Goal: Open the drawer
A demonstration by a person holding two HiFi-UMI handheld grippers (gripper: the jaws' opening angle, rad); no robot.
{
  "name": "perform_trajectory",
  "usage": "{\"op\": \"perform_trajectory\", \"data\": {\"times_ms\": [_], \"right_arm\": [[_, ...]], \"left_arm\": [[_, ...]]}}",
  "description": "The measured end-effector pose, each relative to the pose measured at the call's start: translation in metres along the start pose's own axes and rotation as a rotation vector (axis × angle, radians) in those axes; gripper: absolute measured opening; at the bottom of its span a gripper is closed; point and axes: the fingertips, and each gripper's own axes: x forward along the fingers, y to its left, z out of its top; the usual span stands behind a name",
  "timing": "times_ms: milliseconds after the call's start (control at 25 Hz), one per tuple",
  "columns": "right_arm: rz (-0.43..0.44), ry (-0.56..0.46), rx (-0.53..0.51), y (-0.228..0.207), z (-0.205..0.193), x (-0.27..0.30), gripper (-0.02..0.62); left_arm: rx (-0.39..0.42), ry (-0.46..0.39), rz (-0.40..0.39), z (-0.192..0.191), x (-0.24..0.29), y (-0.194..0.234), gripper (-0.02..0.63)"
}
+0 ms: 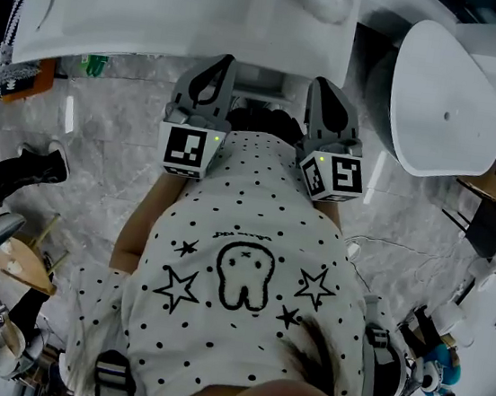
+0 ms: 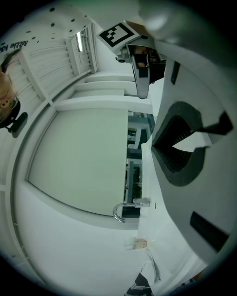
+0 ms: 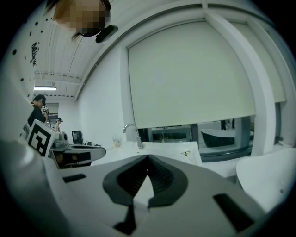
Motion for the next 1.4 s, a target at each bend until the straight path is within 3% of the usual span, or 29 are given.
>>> {"op": "perform_trajectory", "data": {"times_ms": [1400], "right_arm": [[-0.013, -0.015, -0.019, -0.005, 0.0, -0.018, 0.014]], "left_arm": [[-0.015, -0.002, -0.03, 0.001, -0.004, -0.019, 0.003]]}}
